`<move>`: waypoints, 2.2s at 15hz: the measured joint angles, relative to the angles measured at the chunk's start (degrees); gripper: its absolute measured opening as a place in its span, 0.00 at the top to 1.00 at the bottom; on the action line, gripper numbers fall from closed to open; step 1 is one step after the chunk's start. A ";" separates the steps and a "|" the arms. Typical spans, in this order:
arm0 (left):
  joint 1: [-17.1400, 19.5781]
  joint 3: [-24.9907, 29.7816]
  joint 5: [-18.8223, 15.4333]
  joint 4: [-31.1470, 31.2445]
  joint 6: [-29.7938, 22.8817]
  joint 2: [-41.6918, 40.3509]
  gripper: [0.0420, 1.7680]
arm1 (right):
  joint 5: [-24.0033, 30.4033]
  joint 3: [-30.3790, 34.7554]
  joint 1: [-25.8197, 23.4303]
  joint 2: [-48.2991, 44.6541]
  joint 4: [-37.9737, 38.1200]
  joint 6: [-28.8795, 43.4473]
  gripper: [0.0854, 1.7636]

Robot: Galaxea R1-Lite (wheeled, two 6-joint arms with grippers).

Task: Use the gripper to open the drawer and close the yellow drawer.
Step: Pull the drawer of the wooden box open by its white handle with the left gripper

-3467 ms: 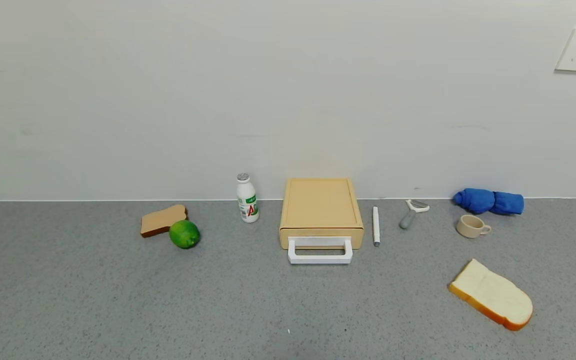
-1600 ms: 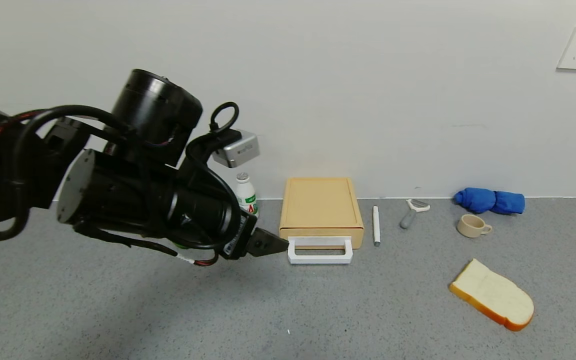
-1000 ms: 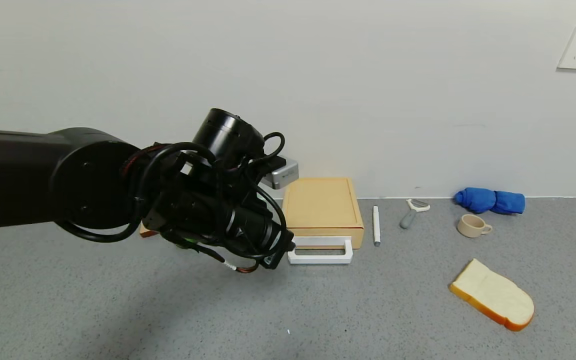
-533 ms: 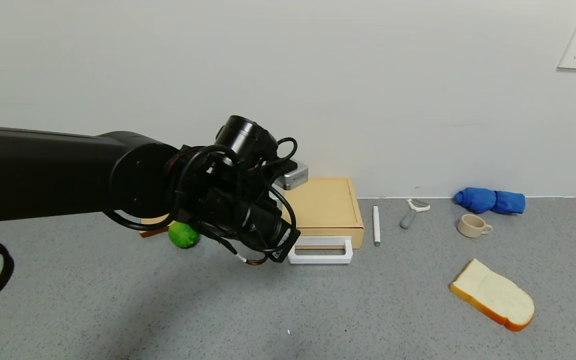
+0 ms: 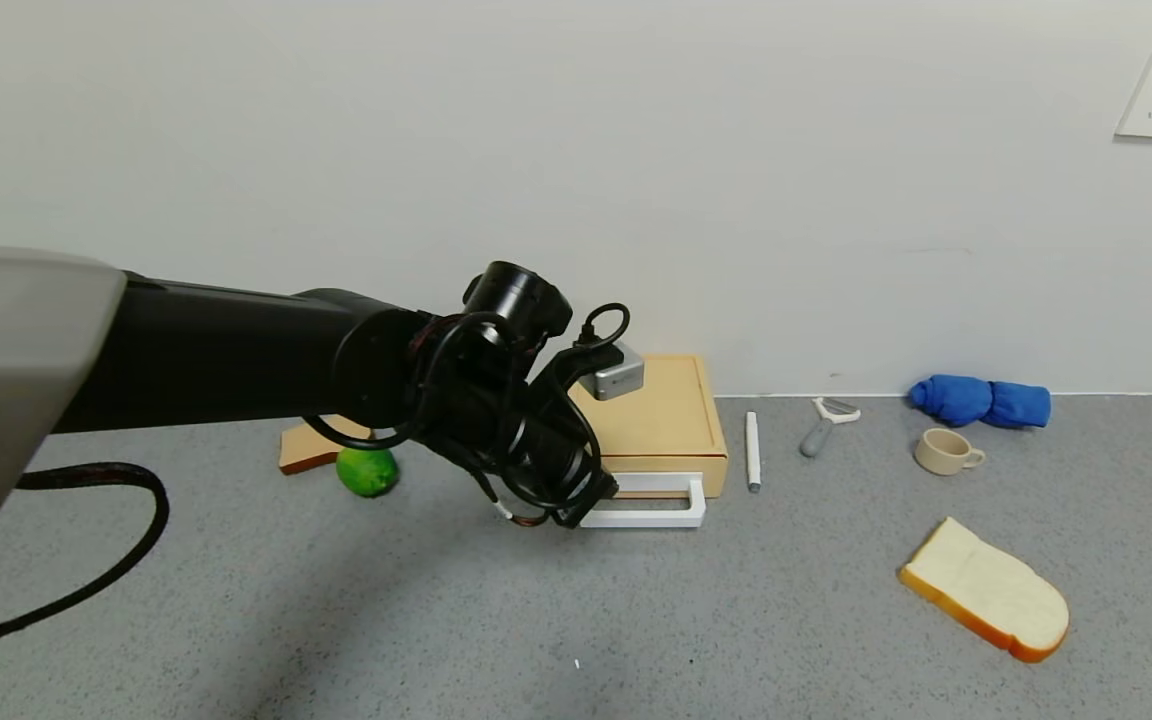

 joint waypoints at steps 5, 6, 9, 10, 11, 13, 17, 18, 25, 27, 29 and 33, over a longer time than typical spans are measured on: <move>0.06 -4.78 -0.04 -1.63 0.88 6.56 0.96 | 0.00 0.00 0.00 0.00 -0.05 0.02 0.04; 0.09 -5.57 0.11 -1.79 0.93 7.89 0.96 | 0.00 0.00 0.00 0.00 -0.06 0.02 0.04; 0.24 -8.22 0.79 -1.94 0.84 11.69 0.96 | 0.00 0.00 0.00 0.00 -0.06 0.02 0.04; 0.35 -8.94 1.57 -2.01 0.85 12.71 0.96 | 0.02 0.00 0.00 0.00 -0.06 0.05 0.04; 0.46 -9.59 2.26 -2.04 0.88 13.67 0.96 | 0.05 0.00 0.00 0.00 -0.09 0.02 0.04; 0.46 -10.48 3.55 -2.76 0.88 15.06 0.96 | 0.05 0.00 0.00 0.00 -0.09 0.05 0.04; 0.55 -10.84 4.13 -4.83 0.88 16.79 0.96 | 0.05 0.00 0.00 0.00 -0.09 0.02 0.04; 0.55 -10.86 4.11 -4.90 0.88 17.07 0.96 | 0.05 0.00 0.00 0.00 -0.09 0.02 0.04; 0.69 -11.08 5.12 -7.23 0.90 18.30 0.96 | 0.05 0.00 0.00 0.00 -0.09 0.02 0.04; 0.66 -11.01 5.51 -7.33 0.88 18.55 0.96 | 0.05 0.00 0.00 0.00 -0.06 0.02 0.04; 0.63 -10.80 5.51 -7.25 0.60 18.64 0.96 | 0.02 0.00 0.00 0.00 -0.06 0.05 0.04; 0.63 -10.37 5.62 -7.11 0.07 18.82 0.96 | 0.05 0.00 0.00 0.00 -0.06 0.05 0.04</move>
